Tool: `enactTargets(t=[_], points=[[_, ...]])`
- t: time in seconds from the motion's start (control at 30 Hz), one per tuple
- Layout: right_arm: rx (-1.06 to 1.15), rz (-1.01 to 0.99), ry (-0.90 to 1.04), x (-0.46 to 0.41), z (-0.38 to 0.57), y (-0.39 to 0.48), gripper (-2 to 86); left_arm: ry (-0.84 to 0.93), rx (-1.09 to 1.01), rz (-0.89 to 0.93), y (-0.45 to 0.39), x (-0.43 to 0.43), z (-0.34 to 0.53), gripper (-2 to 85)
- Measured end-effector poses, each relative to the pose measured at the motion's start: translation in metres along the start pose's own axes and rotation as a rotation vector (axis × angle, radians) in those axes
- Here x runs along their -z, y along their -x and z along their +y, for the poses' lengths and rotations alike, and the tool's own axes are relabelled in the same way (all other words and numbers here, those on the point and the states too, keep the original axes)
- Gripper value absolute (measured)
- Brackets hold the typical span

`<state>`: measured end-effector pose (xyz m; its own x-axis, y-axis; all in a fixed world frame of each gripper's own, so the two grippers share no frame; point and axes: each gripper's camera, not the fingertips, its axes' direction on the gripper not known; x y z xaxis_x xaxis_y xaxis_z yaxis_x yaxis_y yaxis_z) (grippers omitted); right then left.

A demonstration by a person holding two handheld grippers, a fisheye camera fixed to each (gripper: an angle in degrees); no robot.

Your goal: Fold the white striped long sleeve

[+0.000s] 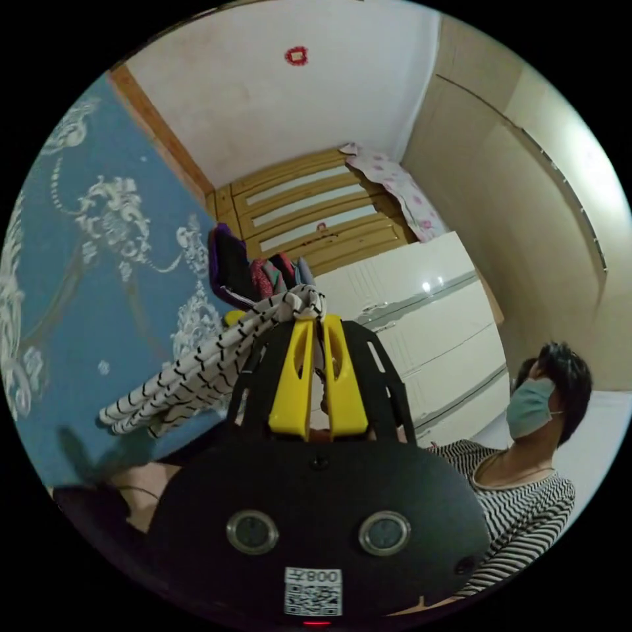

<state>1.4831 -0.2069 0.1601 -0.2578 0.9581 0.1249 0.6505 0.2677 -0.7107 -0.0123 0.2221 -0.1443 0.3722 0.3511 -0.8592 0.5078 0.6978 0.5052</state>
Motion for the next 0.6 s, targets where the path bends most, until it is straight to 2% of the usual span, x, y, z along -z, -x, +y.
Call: enactTargets(t=[0.23,0.4,0.5,0.6], points=[[0.213,0.137,-0.158,0.183,-0.030,0.090,1.3,0.055,-0.191,0.098,-0.056,-0.208,-0.071,3.3],[0.295,0.278,-0.267,0.300,-0.014,0.141,1.3,0.150,-0.292,0.150,-0.082,-0.338,-0.072,3.3],[0.264,0.356,-0.306,0.365,0.010,0.142,1.5,0.245,-0.253,0.154,-0.068,-0.418,-0.050,3.3],[0.088,0.445,-0.320,0.420,0.041,0.106,1.7,0.389,-0.151,0.067,-0.031,-0.495,-0.014,3.4]])
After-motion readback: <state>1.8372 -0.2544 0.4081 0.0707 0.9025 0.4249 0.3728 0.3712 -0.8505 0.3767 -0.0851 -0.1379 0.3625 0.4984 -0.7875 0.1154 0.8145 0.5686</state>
